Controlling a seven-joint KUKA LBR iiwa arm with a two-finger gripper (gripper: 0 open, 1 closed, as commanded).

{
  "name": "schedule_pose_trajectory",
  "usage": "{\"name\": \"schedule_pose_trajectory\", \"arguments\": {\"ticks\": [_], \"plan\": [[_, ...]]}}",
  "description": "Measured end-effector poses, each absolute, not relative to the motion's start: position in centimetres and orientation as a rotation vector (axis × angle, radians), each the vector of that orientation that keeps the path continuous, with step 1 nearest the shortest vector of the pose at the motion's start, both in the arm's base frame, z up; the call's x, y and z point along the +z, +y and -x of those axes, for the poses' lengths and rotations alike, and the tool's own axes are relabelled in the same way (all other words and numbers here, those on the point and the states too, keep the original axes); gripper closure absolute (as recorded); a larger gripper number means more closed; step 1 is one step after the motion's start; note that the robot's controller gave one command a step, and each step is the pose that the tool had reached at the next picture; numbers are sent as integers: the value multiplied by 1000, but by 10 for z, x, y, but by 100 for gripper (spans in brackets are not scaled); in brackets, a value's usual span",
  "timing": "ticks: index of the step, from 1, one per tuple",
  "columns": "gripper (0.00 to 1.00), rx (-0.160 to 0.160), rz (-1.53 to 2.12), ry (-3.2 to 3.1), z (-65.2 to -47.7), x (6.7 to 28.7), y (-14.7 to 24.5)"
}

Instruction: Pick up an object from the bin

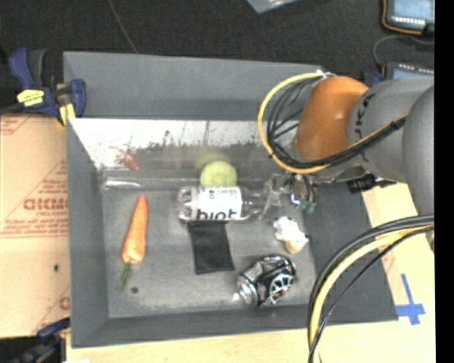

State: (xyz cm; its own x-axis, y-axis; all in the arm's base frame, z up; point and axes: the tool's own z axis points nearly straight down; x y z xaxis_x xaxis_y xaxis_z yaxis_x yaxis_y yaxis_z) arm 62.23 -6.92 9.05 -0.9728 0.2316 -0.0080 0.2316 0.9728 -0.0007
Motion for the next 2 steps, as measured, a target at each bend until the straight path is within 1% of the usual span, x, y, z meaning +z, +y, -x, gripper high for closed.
{"name": "schedule_pose_trajectory", "arguments": {"ticks": [1, 2], "plan": [[100, -7, -338, 3097, -622, 146, -45], [100, -1, -324, 3095, -624, 174, -30]]}}
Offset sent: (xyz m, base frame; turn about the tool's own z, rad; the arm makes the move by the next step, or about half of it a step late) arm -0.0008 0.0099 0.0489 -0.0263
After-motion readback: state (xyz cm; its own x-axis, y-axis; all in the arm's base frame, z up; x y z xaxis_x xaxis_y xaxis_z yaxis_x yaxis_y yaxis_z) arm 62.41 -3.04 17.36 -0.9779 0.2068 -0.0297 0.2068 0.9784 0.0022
